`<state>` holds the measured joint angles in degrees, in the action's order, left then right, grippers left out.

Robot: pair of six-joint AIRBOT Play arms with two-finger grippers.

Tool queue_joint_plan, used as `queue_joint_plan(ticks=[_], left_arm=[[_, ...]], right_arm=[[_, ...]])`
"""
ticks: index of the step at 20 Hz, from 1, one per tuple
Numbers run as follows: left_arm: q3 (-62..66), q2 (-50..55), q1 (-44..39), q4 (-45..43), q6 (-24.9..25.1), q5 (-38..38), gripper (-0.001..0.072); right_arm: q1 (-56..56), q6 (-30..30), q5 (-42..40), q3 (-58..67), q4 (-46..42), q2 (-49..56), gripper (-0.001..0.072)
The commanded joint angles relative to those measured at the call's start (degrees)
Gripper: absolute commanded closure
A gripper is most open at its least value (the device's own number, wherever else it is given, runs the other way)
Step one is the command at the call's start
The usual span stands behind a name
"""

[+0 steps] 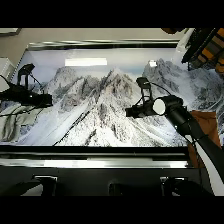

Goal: Fold the clothes and pants, and hang the long-sleeved shirts on hangers.

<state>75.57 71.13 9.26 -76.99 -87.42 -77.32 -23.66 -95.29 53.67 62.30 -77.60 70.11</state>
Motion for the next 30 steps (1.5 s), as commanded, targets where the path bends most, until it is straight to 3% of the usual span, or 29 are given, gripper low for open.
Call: queue_joint_plan(ticks=[1,15,16,17,18,21,27,30], left_arm=[[-0.02,-0.04,-0.04,-0.02,0.02,0.02,0.0681],[-0.04,-0.04,-0.02,-0.11,-0.02,0.04,0.0670],[-0.04,-0.02,0.09,-0.63,-1.36,0.02,0.0516],[-0.04,-0.02,0.09,-2.05,-4.61,-0.20,0.0058],[-0.04,-0.02,0.17,-5.01,-7.58,-0.22,-0.0013],[-1.46,-0.04,5.03,-14.36,-12.33,2.62,-0.0013],[-4.39,0.04,26.47,-20.13,-15.52,13.77,-0.0013],[-4.52,2.45,34.75,-20.55,-16.13,20.13,-0.0013]], right_arm=[[-0.07,-0.02,-0.04,0.07,0.00,0.02,0.0680],[-0.07,-0.04,-0.22,0.07,0.04,0.02,0.0680],[-0.07,-0.04,-0.22,0.07,0.04,0.02,0.0680],[-0.07,-0.04,-0.17,0.07,0.04,0.02,0.0680],[-0.07,-0.04,-0.20,0.07,0.04,0.02,0.0680],[-0.07,-0.07,-0.22,0.07,0.11,0.02,0.0680],[-0.07,-0.09,-0.24,0.07,0.68,0.02,0.0668],[-0.07,-0.59,0.44,0.07,0.70,0.02,0.0541]])
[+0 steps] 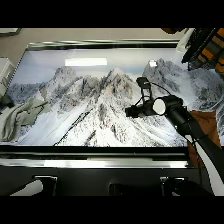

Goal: Fold the clothes and pants, and hang the long-sleeved shirts on hangers.

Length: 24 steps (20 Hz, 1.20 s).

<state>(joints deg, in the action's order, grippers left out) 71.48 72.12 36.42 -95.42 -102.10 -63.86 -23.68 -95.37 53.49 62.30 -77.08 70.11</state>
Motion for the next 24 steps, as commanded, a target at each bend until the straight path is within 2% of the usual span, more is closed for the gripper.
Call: queue_joint_plan(ticks=[1,5,10,11,12,13,15,17,19,21,24], left_arm=[[-0.44,3.06,9.07,-2.12,-1.40,8.44,-0.0013],[-0.44,12.02,10.27,-2.14,1.79,11.37,-0.0013],[-0.42,20.90,10.19,-0.68,1.79,11.63,-0.0007],[-0.42,21.24,10.01,0.72,1.95,11.50,0.0126],[-0.42,21.16,9.73,3.08,4.15,11.23,0.0491],[-0.39,21.00,8.98,6.86,8.02,11.19,0.0682],[-0.24,20.98,5.99,14.99,14.43,9.84,0.0685],[-0.28,20.98,0.37,23.37,17.57,9.11,0.0686],[-0.26,20.98,-7.58,33.75,20.85,9.07,0.0686],[-0.26,20.98,-16.87,42.23,21.16,9.25,0.0685],[-0.26,21.05,-31.87,47.56,20.39,10.60,0.0686]], right_arm=[[-0.04,-0.66,0.63,0.07,0.17,0.02,0.0509],[-0.04,-1.46,0.59,0.07,0.39,0.02,0.0504],[-0.04,-1.49,0.59,0.07,0.90,0.02,0.0504],[-0.04,-1.49,0.59,0.07,1.68,0.02,0.0504],[-0.04,-1.49,0.52,0.07,2.43,0.02,0.0504],[-0.04,-1.53,0.55,0.07,3.19,0.00,0.0505],[-0.04,-4.59,0.61,0.07,4.02,0.00,0.0506],[-0.04,-7.96,0.61,0.07,4.00,-0.37,0.0521],[-0.04,-8.90,0.68,0.07,3.67,-1.25,0.0536],[-0.02,-9.11,1.29,0.07,2.32,-3.04,0.0536],[-0.02,-12.52,4.44,0.07,-3.82,-7.19,0.0534]])
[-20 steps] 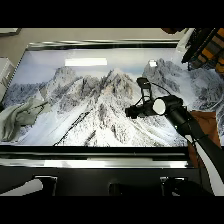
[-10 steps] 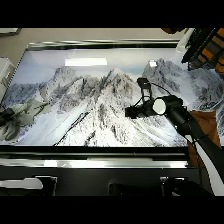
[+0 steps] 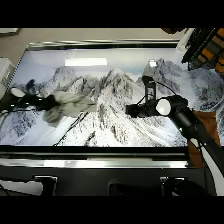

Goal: Fold the clothes and pants, and hang the long-sleeved shirts on hangers.

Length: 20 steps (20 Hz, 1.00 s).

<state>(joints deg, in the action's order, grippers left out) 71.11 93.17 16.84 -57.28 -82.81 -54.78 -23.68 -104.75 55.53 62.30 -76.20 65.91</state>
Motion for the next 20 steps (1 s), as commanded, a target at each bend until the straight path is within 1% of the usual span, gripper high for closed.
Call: queue_joint_plan(ticks=[1,4,5,6,7,8,9,10,11,12,13,14,15,17,18,20], left_arm=[[0.09,0.00,-16.87,9.51,-0.11,2.21,0.0685],[0.09,0.79,-27.80,9.33,-4.20,6.03,0.0686],[0.11,1.36,-29.64,9.31,-5.77,7.15,0.0685],[0.11,1.81,-30.60,9.33,-6.86,7.91,0.0684],[0.13,1.77,-30.64,9.33,-7.76,7.89,0.0637],[0.44,1.40,-29.90,9.33,-8.20,7.04,0.0422],[1.27,0.81,-28.59,9.31,-8.04,5.31,0.0185],[2.32,-0.20,-26.56,9.29,-7.39,3.04,0.0147],[3.32,-1.51,-24.35,9.27,-6.03,0.74,0.0146],[4.11,-3.23,-21.79,9.27,-4.42,-1.51,0.0144],[4.52,-4.98,-19.28,9.25,-3.19,-3.85,0.0142],[4.55,-6.84,-16.50,9.07,-2.21,-6.32,0.0142],[4.55,-8.33,-14.08,8.44,-1.49,-8.83,0.0143],[4.50,-10.45,-9.57,6.21,-1.14,-13.70,0.0143],[4.39,-10.97,-7.87,5.68,-1.14,-15.23,0.0143],[4.37,-11.39,-5.29,5.66,-1.18,-16.85,0.0142]], right_arm=[[-0.02,-4.24,4.09,0.07,-7.37,-4.48,0.0534],[-0.02,-6.71,9.27,0.04,-15.19,-8.44,0.0528],[-0.02,-7.30,10.60,0.04,-17.14,-8.94,0.0549],[-0.02,-8.35,11.02,-0.15,-18.08,-8.94,0.0553],[0.31,-10.32,10.27,-0.44,-18.18,-8.72,0.0552],[1.84,-12.50,8.70,-0.42,-17.09,-8.33,0.0548],[5.11,-14.38,6.36,-0.42,-14.95,-8.24,0.0527],[9.92,-15.52,4.50,-0.39,-11.21,-8.24,0.0527],[15.78,-14.56,3.63,-0.42,-5.86,-8.11,0.0524],[22.08,-9.01,4.15,-0.42,0.57,-7.63,0.0518],[27.54,-1.18,6.45,-0.42,6.62,-6.45,0.0490],[31.32,6.43,9.51,-0.44,11.56,-4.81,0.0480],[33.94,13.60,12.50,-0.76,15.43,-2.67,0.0438],[34.93,24.33,13.79,-4.20,19.98,1.27,0.0427],[34.58,28.39,13.53,-6.84,22.95,3.02,0.0427],[34.45,33.27,12.57,-12.79,29.05,6.43,0.0414]])
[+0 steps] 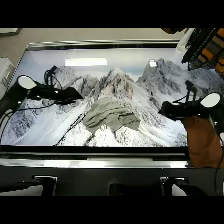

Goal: Fold the clothes and pants, and hang the long-sleeved shirts on hangers.

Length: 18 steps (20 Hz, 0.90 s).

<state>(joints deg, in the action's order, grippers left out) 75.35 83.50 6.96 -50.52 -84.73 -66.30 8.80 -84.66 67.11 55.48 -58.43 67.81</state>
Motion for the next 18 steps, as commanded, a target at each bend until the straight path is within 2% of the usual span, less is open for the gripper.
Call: queue_joint_plan(ticks=[1,5,8,16,18], left_arm=[[0.13,-1.77,5.29,-1.09,0.74,-5.73,0.0143],[0.13,-1.75,5.86,-1.07,-0.33,-6.27,0.0142],[0.13,-1.75,5.95,-1.09,-2.93,-5.90,0.0092],[0.13,-1.90,6.69,-1.11,-5.07,-8.00,0.0092],[-0.17,-2.12,7.37,-1.18,-5.29,-9.16,0.0092]], right_arm=[[1.95,14.71,-0.37,-8.61,13.77,5.92,0.0407],[1.95,21.42,-6.97,-15.19,25.94,8.39,0.0397],[1.86,21.49,-10.32,-16.96,28.65,10.38,0.0397],[-10.19,18.73,-20.15,-16.96,29.40,14.34,0.0390],[-10.03,17.05,-20.09,-16.87,29.90,14.34,0.0422]])
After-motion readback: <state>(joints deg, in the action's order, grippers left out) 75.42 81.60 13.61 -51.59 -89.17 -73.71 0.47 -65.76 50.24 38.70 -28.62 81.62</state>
